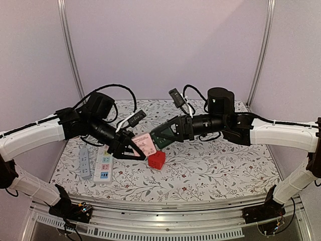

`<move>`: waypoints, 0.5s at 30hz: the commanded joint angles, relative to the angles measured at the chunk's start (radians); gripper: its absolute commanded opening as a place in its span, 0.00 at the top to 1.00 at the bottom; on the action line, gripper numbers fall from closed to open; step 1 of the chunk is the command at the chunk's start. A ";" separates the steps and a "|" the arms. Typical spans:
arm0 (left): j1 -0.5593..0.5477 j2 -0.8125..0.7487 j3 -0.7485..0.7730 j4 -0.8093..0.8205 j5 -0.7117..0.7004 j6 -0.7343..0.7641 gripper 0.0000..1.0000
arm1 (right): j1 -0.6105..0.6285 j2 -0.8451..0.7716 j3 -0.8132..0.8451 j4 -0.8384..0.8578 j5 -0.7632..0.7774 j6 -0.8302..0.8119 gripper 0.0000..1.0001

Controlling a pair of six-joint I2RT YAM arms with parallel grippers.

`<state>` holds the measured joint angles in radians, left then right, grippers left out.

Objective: Pull the plug off the socket

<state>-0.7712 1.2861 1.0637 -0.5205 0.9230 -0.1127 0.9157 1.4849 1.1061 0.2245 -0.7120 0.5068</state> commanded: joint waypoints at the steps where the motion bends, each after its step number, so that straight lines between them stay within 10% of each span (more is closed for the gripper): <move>1: 0.020 -0.015 0.013 0.021 0.040 0.020 0.59 | -0.018 -0.011 -0.020 -0.112 0.106 0.033 0.62; 15: 0.020 -0.019 0.010 0.030 0.001 0.013 0.59 | 0.003 -0.008 -0.045 0.073 0.268 0.217 0.62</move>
<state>-0.7513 1.2907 1.0641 -0.5182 0.9356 -0.1307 0.9318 1.4849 1.0828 0.2951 -0.6098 0.6228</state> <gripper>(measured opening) 0.599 0.591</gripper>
